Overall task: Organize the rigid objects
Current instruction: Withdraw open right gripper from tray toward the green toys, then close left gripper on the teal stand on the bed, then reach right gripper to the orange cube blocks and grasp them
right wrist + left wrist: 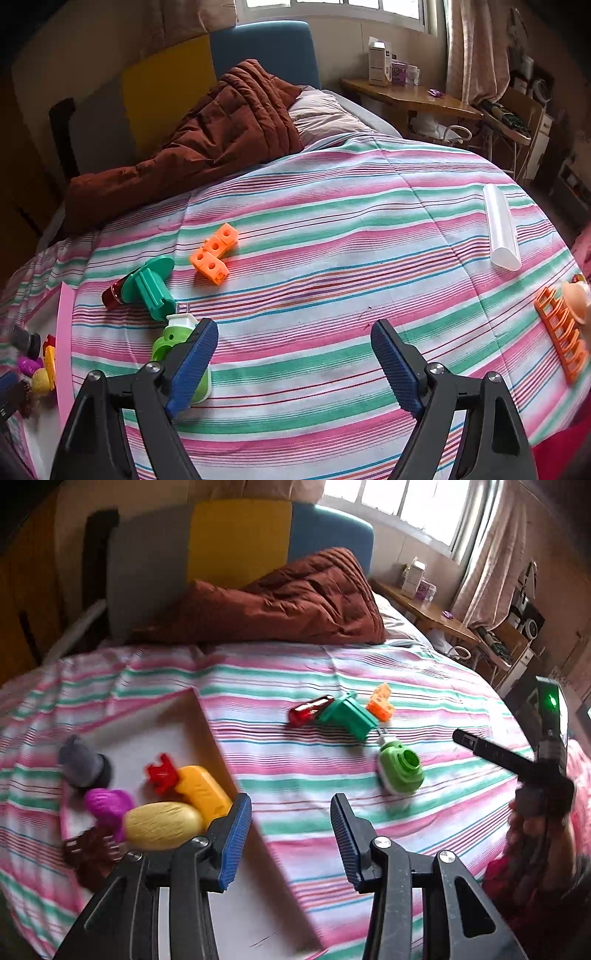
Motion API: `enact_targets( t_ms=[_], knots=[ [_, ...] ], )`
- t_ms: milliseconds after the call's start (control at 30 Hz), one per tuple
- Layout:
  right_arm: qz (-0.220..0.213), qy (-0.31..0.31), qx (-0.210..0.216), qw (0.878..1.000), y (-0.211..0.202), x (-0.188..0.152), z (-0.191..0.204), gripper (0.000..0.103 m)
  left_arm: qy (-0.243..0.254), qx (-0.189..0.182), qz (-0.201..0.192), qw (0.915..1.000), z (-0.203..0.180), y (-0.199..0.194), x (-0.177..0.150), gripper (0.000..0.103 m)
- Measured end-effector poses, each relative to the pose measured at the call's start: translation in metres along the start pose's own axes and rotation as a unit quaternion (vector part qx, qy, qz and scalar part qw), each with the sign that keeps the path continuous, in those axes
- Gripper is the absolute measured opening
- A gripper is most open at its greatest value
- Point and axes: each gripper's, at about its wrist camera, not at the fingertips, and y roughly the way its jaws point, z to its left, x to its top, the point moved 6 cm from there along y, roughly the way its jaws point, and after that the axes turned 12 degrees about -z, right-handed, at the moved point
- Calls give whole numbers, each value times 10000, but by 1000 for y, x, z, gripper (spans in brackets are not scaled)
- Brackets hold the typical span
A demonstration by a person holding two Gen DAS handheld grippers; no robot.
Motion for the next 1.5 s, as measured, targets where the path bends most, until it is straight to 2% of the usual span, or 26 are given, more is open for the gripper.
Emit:
enact_targets(
  t_ms=[133,333,467,567,767,933,967,1033,1133,1300,1500],
  knots=[
    [27,114,42,9999,0,1,-2,86,-478,-255,444,9975,-10,35,6,45],
    [149,380,220,9989,4,1,-5,86,-763,-499,666,9936,-35,81,23,45],
    [167,515,294,9981,6,3,-7,86,-998,-508,836,9902,-44,113,33,49],
    [185,656,360,9970,6,4,-10,86,-1029,-367,952,9894,-50,136,38,52],
    [333,847,498,9946,10,2,-11,86,-990,-232,945,9903,-62,166,50,62],
    [354,846,563,9942,10,0,-8,86,-1038,-67,1037,9892,-56,188,47,58],
    [362,848,560,9942,11,0,-9,86,-1016,-40,1091,9888,-54,191,44,46],
    [378,861,547,9941,12,0,-10,86,-749,109,997,9921,-51,188,41,31],
    [390,874,528,9940,13,-1,-11,86,-580,-43,991,9934,-49,177,31,31],
    [467,853,503,9940,16,-4,-11,86,-121,30,736,9972,-44,149,8,31],
    [594,1010,422,9922,22,-9,-17,86,174,65,555,9983,-46,112,-27,30]
  ],
)
